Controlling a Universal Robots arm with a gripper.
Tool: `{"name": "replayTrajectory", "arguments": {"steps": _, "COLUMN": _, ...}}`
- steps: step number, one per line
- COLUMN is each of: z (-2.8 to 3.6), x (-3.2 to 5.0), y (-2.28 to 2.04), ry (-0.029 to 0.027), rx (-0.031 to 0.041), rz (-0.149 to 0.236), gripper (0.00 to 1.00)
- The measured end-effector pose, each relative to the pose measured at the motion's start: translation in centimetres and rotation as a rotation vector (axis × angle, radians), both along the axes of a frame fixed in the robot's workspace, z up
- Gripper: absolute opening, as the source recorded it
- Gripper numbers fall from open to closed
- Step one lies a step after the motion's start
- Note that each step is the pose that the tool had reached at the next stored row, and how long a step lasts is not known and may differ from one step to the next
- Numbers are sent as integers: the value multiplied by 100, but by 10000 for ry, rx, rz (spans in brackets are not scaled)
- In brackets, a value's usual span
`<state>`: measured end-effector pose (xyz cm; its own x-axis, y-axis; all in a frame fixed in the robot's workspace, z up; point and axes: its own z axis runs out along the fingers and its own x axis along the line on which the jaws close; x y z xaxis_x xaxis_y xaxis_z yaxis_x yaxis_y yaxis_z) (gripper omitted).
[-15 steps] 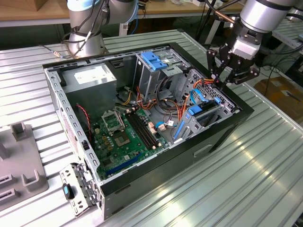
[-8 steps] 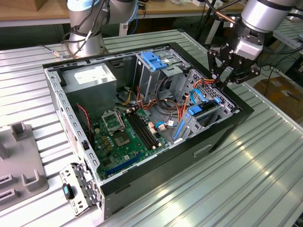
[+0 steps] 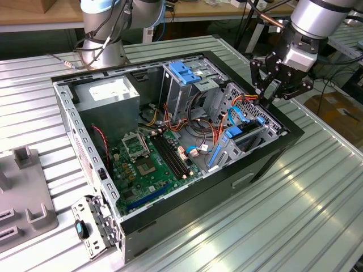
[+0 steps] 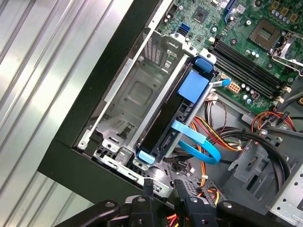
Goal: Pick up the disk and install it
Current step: 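Insert the second disk wire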
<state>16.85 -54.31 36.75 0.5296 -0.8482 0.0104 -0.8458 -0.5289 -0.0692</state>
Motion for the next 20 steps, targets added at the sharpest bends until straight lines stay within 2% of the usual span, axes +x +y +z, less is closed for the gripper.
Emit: {"name": "replayTrajectory", "arguments": {"steps": 20, "z": 0, "x": 23, "y": 1, "ry": 0, "rx": 1, "rz": 0, "gripper": 31}}
